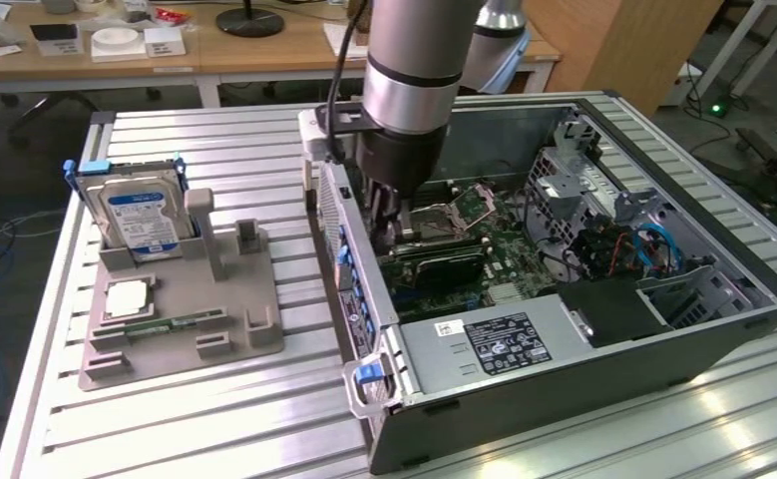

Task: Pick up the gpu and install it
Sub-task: 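Press down on the gpu until it lock into place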

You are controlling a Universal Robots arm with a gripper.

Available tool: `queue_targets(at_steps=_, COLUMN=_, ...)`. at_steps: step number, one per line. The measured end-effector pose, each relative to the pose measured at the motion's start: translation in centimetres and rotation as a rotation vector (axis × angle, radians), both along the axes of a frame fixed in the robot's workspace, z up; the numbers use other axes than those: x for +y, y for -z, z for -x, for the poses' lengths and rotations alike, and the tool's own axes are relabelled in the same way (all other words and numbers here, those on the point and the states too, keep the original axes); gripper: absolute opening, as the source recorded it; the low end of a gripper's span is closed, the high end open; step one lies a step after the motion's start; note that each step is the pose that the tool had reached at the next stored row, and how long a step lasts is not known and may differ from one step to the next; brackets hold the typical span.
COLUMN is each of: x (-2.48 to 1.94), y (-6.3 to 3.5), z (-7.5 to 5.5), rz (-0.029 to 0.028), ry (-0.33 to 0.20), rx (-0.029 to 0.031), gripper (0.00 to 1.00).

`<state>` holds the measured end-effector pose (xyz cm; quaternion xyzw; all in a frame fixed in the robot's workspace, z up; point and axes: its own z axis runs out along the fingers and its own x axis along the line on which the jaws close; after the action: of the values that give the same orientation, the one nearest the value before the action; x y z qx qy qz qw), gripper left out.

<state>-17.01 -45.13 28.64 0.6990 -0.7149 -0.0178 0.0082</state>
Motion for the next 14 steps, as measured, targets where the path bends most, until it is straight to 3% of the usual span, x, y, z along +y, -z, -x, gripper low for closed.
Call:
queue_targets(at_steps=2, x=-0.01, y=-0.04, z=-0.7, rz=0.0007, ry=0.0, rx=0.0085, gripper=0.11)
queue_targets(at_steps=5, x=-0.02, y=-0.03, z=-1.2, rz=0.0009, ry=-0.001, rx=0.0141, gripper=0.11)
queue_targets(at_steps=14, x=-0.01, y=0.31, z=-1.6, rz=0.0007, ry=-0.001, rx=0.0172, gripper=0.11)
